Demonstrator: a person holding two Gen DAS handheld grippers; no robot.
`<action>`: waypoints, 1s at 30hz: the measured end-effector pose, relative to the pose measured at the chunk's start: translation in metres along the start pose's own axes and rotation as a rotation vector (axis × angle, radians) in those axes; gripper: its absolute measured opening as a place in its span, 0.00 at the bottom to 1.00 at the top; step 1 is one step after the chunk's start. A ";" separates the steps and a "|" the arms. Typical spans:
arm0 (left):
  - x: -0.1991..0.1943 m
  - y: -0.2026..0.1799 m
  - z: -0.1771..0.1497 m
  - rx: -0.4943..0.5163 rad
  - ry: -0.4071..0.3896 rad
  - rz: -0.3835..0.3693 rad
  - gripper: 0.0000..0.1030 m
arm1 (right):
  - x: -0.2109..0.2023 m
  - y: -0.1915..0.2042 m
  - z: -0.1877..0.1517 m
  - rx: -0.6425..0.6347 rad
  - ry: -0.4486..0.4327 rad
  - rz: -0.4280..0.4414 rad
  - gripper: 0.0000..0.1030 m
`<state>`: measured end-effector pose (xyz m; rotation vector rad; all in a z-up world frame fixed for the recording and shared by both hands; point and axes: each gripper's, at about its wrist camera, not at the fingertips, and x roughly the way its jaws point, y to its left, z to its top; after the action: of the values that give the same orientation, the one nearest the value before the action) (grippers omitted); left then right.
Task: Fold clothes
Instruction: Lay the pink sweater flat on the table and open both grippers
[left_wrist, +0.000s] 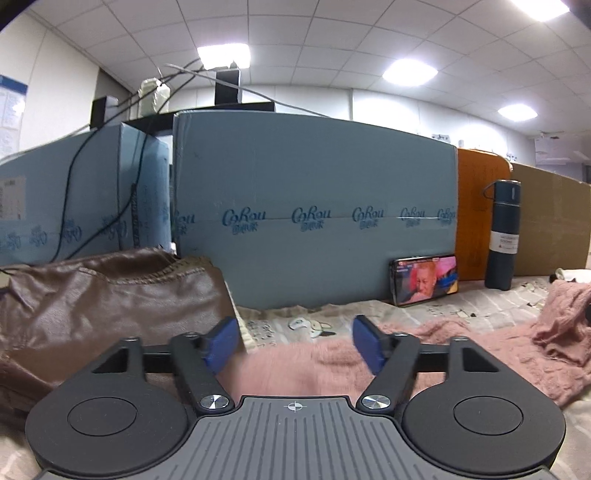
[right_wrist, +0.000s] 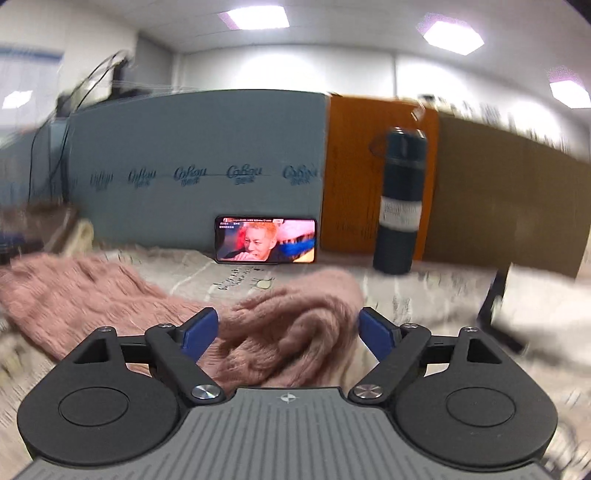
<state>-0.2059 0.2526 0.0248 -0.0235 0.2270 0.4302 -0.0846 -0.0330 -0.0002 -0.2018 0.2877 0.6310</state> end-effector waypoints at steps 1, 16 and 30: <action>0.000 0.000 0.000 0.003 -0.002 0.002 0.73 | 0.000 0.004 0.001 -0.044 -0.009 -0.014 0.81; -0.001 -0.007 -0.002 0.051 -0.039 -0.066 0.82 | 0.033 0.003 -0.009 -0.094 0.188 0.120 0.87; 0.011 -0.021 0.014 0.216 -0.043 -0.234 0.87 | 0.009 -0.051 0.001 0.109 0.040 0.011 0.20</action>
<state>-0.1847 0.2391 0.0352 0.1691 0.2245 0.1713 -0.0463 -0.0684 0.0024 -0.1084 0.3608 0.6208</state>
